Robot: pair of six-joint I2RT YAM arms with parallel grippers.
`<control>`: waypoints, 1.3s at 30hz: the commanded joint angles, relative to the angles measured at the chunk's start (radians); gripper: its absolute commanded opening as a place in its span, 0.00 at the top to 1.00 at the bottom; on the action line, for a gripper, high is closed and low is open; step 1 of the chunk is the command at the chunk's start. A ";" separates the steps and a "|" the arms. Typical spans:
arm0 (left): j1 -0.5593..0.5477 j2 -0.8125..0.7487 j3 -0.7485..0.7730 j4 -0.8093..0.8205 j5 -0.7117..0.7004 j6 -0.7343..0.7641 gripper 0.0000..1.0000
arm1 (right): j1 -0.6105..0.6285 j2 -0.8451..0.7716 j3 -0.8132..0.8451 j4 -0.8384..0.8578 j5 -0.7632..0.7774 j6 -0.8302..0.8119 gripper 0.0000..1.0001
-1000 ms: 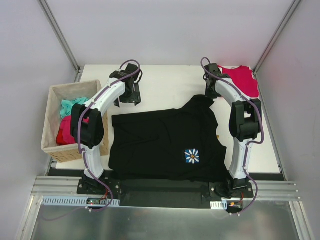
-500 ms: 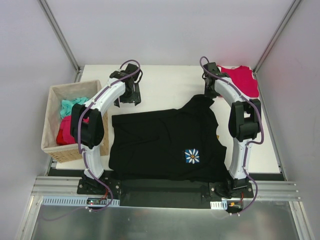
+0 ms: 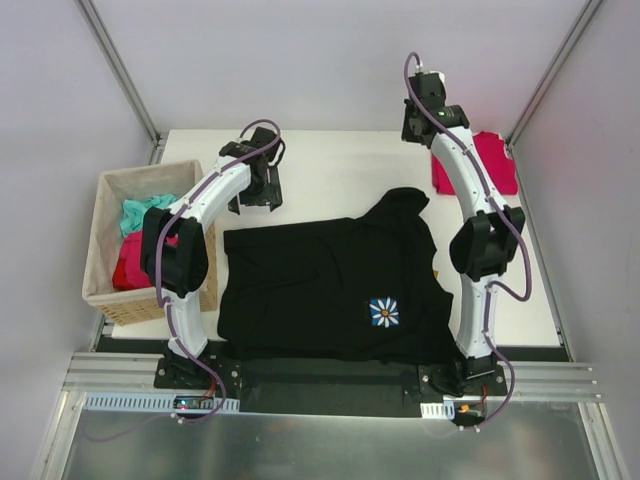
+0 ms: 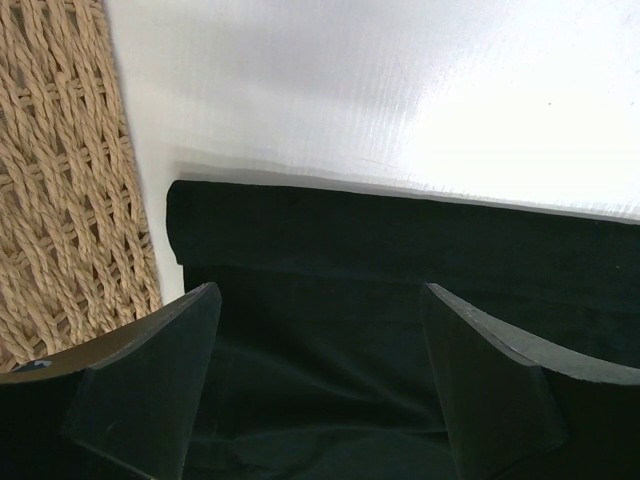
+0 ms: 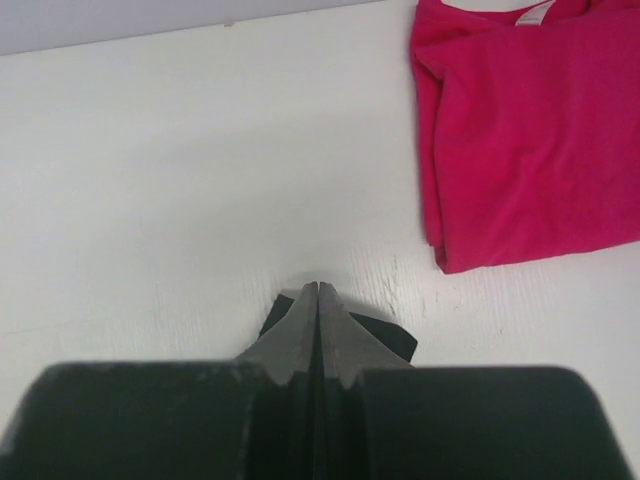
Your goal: Fold and stack the t-shirts
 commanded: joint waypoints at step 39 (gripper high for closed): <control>0.002 -0.020 -0.049 0.013 0.012 0.020 0.17 | -0.048 -0.097 -0.514 0.131 -0.043 -0.191 0.42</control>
